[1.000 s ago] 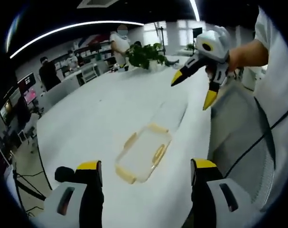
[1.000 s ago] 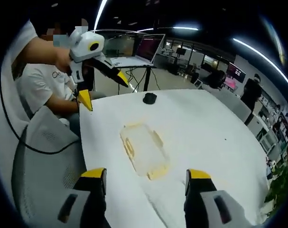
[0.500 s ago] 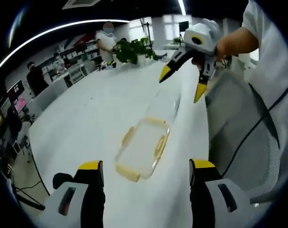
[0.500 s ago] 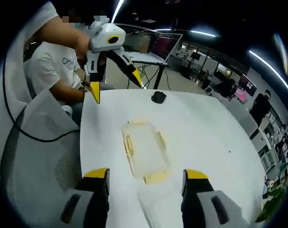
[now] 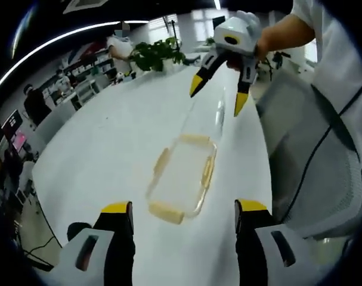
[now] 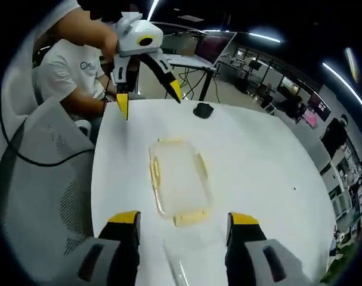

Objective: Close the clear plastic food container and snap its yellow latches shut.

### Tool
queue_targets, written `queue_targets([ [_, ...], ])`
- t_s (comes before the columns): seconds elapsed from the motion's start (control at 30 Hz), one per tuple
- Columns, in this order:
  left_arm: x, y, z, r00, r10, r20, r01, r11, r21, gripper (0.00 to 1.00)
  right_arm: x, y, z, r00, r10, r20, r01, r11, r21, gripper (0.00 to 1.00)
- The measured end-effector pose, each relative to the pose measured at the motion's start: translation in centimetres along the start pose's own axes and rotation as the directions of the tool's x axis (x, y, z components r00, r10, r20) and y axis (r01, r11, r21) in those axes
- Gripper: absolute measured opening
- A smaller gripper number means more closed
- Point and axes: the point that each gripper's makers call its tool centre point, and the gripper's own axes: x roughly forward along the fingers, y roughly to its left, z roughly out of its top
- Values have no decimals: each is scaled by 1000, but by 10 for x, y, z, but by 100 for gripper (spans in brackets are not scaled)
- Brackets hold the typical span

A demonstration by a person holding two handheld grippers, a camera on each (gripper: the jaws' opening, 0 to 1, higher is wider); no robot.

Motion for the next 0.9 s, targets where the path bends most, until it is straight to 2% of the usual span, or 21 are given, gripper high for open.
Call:
queue_targets([
  [0.2, 10, 6, -4, 1000, -11, -11, 11, 1000, 17, 66, 8, 1, 0, 999, 30, -12, -30, 1000, -4, 54],
  [0.43, 21, 5, -12, 997, -52, -58, 56, 996, 76, 64, 20, -2, -1, 998, 56, -32, -57, 997, -47, 51],
  [0.63, 28, 8, -24, 992, -73, -104, 85, 990, 115, 62, 31, -7, -6, 996, 73, -58, -77, 995, -56, 48],
  [0.7, 29, 9, -25, 991, -75, -110, 89, 988, 127, 60, 33, -8, -3, 996, 79, -45, -81, 996, -36, 46],
  [0.9, 36, 14, -30, 986, -97, -138, 118, 981, 154, 58, 44, -6, -11, 991, 110, -76, -113, 993, -42, 45],
])
